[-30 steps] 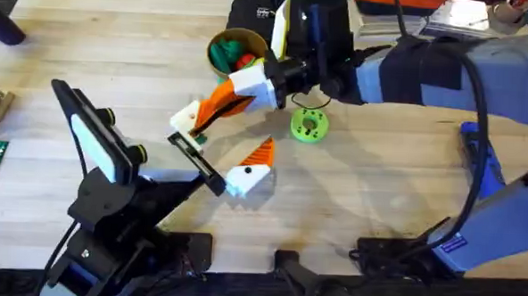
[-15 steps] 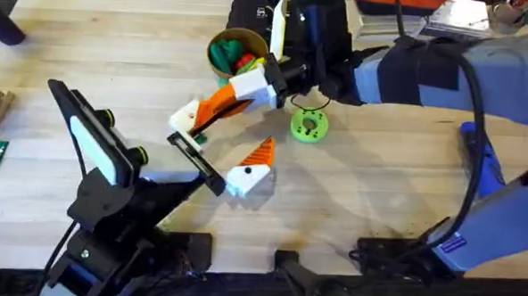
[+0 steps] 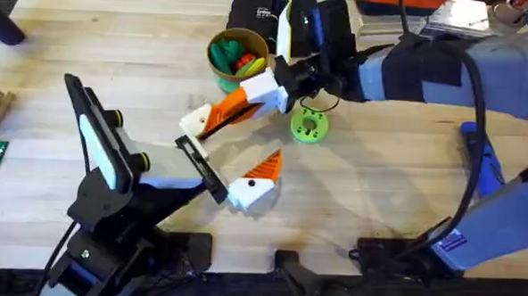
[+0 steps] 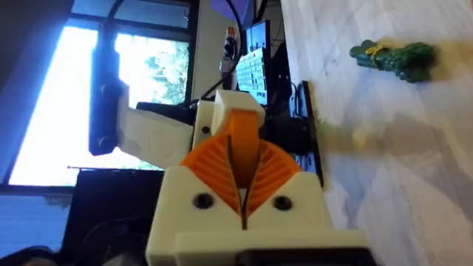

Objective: Pick up the gripper from the table and insert it into the empty holder that is missing its gripper. Then pick up a screw, insert it into the mounting hole, and use the screwdriver to tighten it. Finally, clean up the table by picking up the vegetable and placing it into the bucket.

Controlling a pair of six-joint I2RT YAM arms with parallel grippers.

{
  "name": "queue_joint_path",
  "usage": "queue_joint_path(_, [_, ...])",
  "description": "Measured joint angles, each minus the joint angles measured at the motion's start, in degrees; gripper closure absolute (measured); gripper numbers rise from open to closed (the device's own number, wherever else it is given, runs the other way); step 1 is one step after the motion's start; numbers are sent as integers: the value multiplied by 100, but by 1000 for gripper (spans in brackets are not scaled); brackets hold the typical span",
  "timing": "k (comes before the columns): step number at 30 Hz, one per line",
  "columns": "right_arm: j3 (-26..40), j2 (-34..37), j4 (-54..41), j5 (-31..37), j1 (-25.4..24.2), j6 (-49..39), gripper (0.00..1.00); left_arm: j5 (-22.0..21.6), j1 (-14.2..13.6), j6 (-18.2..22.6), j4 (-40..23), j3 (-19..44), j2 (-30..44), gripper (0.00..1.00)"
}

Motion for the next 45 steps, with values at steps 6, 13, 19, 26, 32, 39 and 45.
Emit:
queue_joint_path(6, [0,-1,-45,-21,0,-166,992,23,0,2,-1,0,0,15])
queue_joint_path(13, [0,-1,-64,-48,4,-237,877,23,0,2,-3,0,-1,16])
queue_joint_path(19, [0,-1,-64,-65,11,-239,849,62,0,2,-3,0,0,15])
queue_joint_path(26, [0,-1,-57,-189,48,-242,770,252,-37,4,1,0,-1,15])
queue_joint_path(32, [0,0,-46,-493,-40,-263,607,447,-65,4,1,0,-2,15])
queue_joint_path(39, [0,1,-9,-605,-109,-292,19,631,-103,1,-1,0,0,15])
queue_joint_path(45, [0,-1,-14,-618,-109,-296,10,690,-103,0,-1,0,-2,15])
